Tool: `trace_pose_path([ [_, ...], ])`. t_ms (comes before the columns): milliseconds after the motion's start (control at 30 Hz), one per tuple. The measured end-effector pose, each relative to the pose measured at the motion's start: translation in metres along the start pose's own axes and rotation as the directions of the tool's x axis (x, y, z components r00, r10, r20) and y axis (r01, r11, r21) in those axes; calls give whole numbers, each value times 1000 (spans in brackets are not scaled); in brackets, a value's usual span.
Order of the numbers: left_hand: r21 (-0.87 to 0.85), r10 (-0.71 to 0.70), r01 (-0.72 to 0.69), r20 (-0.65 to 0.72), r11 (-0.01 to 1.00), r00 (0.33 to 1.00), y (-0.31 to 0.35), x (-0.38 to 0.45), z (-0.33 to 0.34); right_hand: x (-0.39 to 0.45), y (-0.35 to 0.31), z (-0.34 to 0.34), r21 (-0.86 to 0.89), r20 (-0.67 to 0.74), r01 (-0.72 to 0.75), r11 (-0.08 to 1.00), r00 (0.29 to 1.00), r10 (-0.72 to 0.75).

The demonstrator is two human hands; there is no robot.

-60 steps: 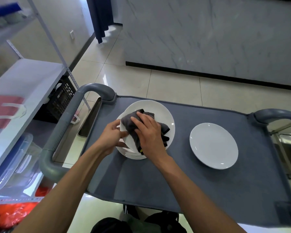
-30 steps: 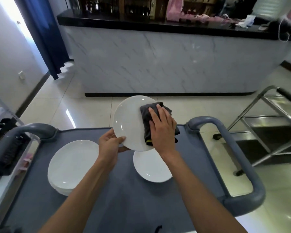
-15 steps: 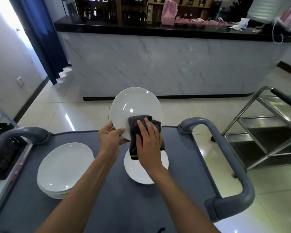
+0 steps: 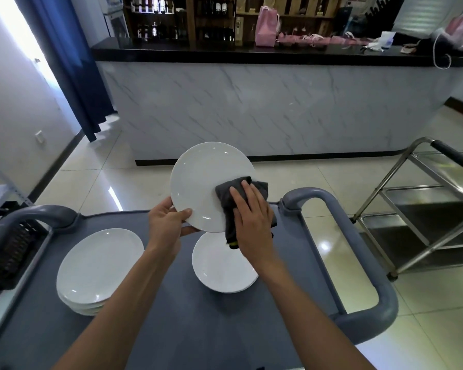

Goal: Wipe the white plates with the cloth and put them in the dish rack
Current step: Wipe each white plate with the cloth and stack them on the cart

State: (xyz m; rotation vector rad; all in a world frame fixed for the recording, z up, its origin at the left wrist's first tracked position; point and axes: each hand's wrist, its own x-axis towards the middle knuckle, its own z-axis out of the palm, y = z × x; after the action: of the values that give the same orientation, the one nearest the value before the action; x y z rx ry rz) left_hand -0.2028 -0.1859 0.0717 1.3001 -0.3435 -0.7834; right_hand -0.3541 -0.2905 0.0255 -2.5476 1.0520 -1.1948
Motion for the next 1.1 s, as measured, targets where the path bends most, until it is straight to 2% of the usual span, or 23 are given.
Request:
trace_pose_path([
  [400, 86, -39, 29, 115, 996, 993, 3, -14, 7, 58, 15, -31, -61, 33, 54, 997, 998, -52],
  [667, 148, -63, 34, 189, 988, 980, 4, -22, 14, 65, -12, -20, -3, 53, 221, 975, 974, -220],
  [867, 132, -51, 26, 186, 991, 981, 8, -26, 13, 48, -21, -15, 32, 128, 333, 942, 934, -334],
  [1100, 115, -26, 6, 170, 993, 985, 4, -33, 9, 19, -25, -23, 99, 139, 432, 896, 886, -442],
])
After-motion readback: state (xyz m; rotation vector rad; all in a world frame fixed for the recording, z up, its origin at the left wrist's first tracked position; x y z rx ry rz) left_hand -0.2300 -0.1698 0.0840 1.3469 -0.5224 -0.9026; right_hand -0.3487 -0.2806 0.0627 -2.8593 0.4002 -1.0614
